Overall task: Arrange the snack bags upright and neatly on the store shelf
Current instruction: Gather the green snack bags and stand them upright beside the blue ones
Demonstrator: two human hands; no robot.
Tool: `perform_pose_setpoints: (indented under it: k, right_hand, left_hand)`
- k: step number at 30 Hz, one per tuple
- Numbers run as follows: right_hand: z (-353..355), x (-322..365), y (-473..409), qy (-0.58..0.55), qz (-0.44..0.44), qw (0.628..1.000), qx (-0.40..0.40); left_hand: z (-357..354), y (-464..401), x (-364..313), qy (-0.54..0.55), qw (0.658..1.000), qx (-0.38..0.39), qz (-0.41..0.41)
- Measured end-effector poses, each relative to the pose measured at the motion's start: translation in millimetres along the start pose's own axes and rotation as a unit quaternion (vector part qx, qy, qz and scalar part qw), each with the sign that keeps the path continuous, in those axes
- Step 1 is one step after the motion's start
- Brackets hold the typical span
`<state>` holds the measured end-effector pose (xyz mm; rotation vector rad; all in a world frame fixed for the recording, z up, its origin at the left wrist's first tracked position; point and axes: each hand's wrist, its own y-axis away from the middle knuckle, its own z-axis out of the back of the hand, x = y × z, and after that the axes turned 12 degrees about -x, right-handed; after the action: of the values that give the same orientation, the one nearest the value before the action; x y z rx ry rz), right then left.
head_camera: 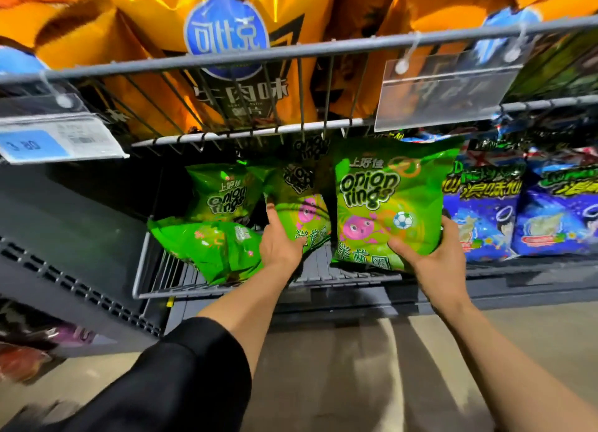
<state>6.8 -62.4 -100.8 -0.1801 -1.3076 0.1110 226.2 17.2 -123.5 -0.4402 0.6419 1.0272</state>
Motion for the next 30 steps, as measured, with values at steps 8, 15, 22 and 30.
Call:
perform_pose_setpoints:
  k: [8, 15, 22, 30]
  right_hand:
    - [8.4, -4.3, -28.8, -0.054, -0.04, 0.995, 0.072]
    - [1.7, -2.0, -33.6, -0.055, -0.03, 0.995, 0.076]
    - [1.6, -8.8, -24.8, -0.076, -0.064, 0.993, 0.07]
    - [-7.7, -3.8, -25.7, -0.039, -0.038, 0.996, 0.069]
  left_hand:
    - [1.2, -20.3, 1.9, 0.073, 0.997, 0.016, -0.002]
    - [-7.7, -30.4, -17.7, 0.079, 0.995, 0.048, 0.029]
    - [16.3, -34.3, -6.3, 0.176, 0.973, 0.15, 0.009]
    - [-13.3, -49.0, -26.2, -0.058, 0.997, 0.041, 0.034]
